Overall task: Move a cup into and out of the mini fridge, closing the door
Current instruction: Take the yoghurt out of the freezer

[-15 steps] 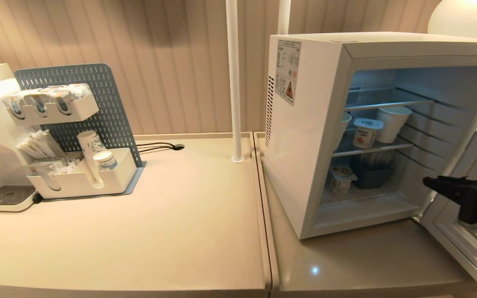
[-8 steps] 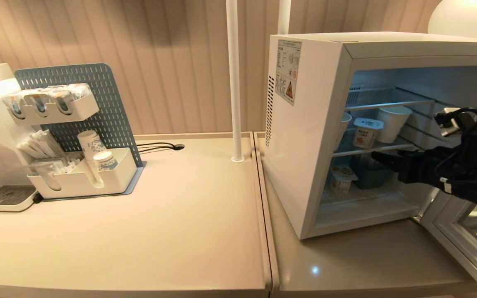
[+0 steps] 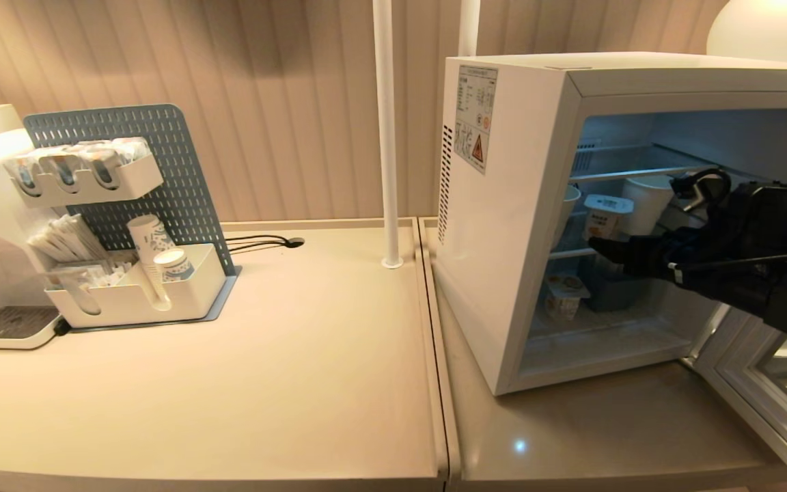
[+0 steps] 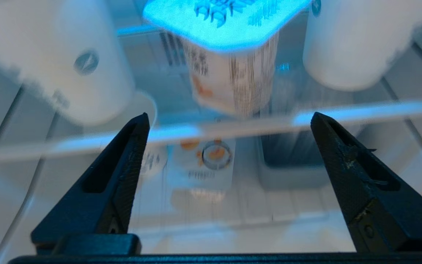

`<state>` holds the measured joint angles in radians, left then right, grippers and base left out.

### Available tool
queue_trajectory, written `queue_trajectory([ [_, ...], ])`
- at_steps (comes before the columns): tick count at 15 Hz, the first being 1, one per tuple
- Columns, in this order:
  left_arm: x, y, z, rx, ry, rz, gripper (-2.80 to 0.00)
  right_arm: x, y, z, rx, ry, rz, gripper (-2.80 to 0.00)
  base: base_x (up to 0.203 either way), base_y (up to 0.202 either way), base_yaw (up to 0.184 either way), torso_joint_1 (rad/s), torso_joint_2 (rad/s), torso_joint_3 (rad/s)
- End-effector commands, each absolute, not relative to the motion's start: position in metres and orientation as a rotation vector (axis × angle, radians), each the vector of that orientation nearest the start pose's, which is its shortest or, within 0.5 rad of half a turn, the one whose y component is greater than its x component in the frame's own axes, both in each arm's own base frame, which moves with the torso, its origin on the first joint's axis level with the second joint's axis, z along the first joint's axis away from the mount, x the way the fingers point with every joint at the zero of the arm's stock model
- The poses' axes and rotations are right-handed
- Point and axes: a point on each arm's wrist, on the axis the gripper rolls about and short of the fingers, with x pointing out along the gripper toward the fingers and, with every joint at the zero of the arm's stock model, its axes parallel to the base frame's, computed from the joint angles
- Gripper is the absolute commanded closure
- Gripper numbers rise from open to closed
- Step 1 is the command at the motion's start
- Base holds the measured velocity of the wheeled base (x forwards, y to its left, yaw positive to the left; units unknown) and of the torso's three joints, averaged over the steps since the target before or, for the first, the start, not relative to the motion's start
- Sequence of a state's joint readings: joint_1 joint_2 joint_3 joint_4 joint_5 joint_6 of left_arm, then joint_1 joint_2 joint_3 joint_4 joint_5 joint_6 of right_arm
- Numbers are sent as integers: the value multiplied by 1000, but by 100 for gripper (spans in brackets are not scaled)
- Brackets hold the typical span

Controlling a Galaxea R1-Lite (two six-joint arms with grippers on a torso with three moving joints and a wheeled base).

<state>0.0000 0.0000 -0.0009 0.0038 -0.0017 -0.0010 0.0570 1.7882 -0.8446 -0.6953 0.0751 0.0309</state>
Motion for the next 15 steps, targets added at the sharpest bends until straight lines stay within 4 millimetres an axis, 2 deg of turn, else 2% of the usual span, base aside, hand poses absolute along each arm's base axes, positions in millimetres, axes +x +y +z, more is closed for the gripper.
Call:
queue_trajectory([
  [1, -23, 0, 76, -2, 4, -2, 0, 338, 21, 168, 34, 251, 125, -280, 0, 0, 0, 0, 0, 0],
  [15, -23, 0, 75, -5, 5, 0, 0, 385, 23, 162, 30, 226, 92, -280, 0, 0, 0, 0, 0, 0],
])
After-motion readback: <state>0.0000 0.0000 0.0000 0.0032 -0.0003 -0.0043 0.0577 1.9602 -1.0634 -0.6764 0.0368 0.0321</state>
